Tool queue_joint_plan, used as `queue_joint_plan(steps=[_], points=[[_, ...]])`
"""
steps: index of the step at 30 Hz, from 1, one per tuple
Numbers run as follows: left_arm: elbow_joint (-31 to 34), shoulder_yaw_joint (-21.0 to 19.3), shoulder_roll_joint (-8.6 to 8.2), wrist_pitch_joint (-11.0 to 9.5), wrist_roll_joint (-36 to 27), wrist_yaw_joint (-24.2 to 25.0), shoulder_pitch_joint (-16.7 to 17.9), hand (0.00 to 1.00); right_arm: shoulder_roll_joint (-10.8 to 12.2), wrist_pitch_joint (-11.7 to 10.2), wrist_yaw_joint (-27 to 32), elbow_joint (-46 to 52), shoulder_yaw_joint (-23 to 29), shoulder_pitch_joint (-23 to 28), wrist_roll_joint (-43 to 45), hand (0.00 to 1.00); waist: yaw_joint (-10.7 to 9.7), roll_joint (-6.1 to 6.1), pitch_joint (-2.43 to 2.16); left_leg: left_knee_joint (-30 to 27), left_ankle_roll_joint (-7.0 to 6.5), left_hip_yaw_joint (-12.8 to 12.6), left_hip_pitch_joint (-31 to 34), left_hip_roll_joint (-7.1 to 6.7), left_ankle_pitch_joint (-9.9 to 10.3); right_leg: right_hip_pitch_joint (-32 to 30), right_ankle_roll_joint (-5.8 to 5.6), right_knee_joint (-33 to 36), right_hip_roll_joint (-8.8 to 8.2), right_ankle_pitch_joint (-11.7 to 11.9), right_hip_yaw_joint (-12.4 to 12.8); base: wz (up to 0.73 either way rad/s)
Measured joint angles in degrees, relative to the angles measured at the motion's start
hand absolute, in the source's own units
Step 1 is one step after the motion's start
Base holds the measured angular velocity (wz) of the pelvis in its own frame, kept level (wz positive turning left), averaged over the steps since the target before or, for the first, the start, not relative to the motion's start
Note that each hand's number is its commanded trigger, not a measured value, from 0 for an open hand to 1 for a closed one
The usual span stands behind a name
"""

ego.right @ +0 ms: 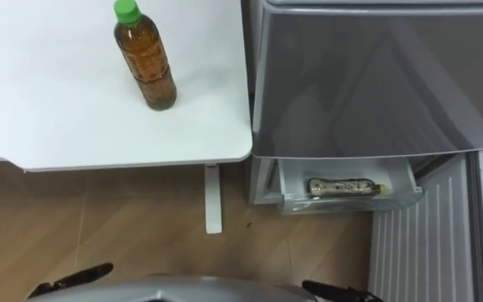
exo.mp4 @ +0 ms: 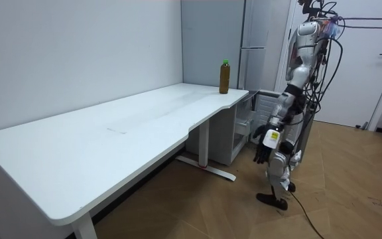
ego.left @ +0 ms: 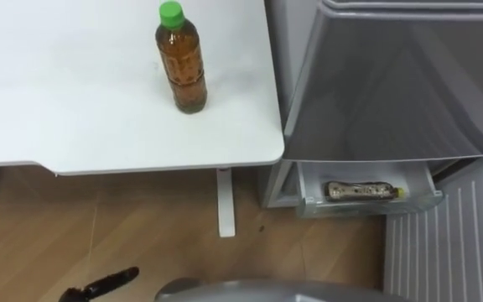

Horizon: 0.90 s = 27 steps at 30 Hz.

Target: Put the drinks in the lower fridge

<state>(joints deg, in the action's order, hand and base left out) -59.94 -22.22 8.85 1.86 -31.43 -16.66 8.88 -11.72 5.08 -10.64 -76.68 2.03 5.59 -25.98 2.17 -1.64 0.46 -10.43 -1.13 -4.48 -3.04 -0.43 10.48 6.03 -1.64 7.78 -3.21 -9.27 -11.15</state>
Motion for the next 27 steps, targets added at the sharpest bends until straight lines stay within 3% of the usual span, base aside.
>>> queue_joint_plan(steps=[3,5,9,13,16,20,27], points=[[7.6,-2.6,0.00,-0.5,-5.0,-6.5,-0.1,0.00,0.0,0.2,0.5,1.0,0.6,-0.4,2.6,0.00,0.1,0.22,-0.19,0.2,0.01,0.0,-0.6,0.00,0.0,0.4,0.01,0.0,0.00,0.0,0.0,0.00],[10.3,-2.8,0.03,-2.1,-5.6,-10.5,-0.8,0.00,0.0,0.6,1.0,1.3,1.3,-0.4,4.4,0.00,0.5,0.61,-0.64,0.6,0.00,-0.3,-1.1,-0.02,0.0,0.6,0.00,0.1,-0.02,0.0,0.4,-0.08],[17.9,-2.5,-0.79,-3.2,-5.1,-18.2,-0.6,0.00,0.3,0.3,1.8,1.5,1.6,0.0,5.0,0.00,0.4,0.42,-0.77,0.9,0.05,-0.6,-1.6,-0.01,0.0,0.6,0.01,0.5,-0.05,-0.5,0.6,-0.04],[30.8,-1.9,-1.42,-4.7,-3.6,-25.4,-0.5,0.00,0.4,-0.5,2.5,2.7,1.4,0.3,7.3,0.00,0.9,0.25,-0.77,0.9,0.06,-0.6,-1.5,0.00,0.0,0.4,0.02,0.8,-0.02,-0.5,0.8,0.00],[37.5,-1.7,-1.32,-7.4,1.9,-29.1,-0.7,0.00,0.5,-1.0,2.4,3.2,1.4,0.7,8.7,0.00,0.9,0.27,-0.79,0.9,0.06,-0.5,-1.6,-0.01,0.0,0.5,0.02,0.8,-0.03,-0.5,0.6,0.02],[45.3,-0.2,-1.26,-8.0,11.3,-33.3,-0.7,0.00,0.6,-1.9,2.4,3.1,1.4,1.3,8.5,0.00,0.8,0.33,-0.78,0.7,0.12,0.0,-1.6,-0.01,0.1,0.9,0.03,0.7,0.01,-0.5,0.2,0.04],[54.8,0.0,-1.12,-8.9,19.9,-36.7,-0.7,0.00,0.6,-2.1,2.4,3.2,0.7,1.3,8.6,0.00,0.9,0.22,-0.75,0.5,0.13,0.2,-1.5,-0.04,0.1,0.9,0.10,0.6,-0.01,-0.5,0.1,0.00]])
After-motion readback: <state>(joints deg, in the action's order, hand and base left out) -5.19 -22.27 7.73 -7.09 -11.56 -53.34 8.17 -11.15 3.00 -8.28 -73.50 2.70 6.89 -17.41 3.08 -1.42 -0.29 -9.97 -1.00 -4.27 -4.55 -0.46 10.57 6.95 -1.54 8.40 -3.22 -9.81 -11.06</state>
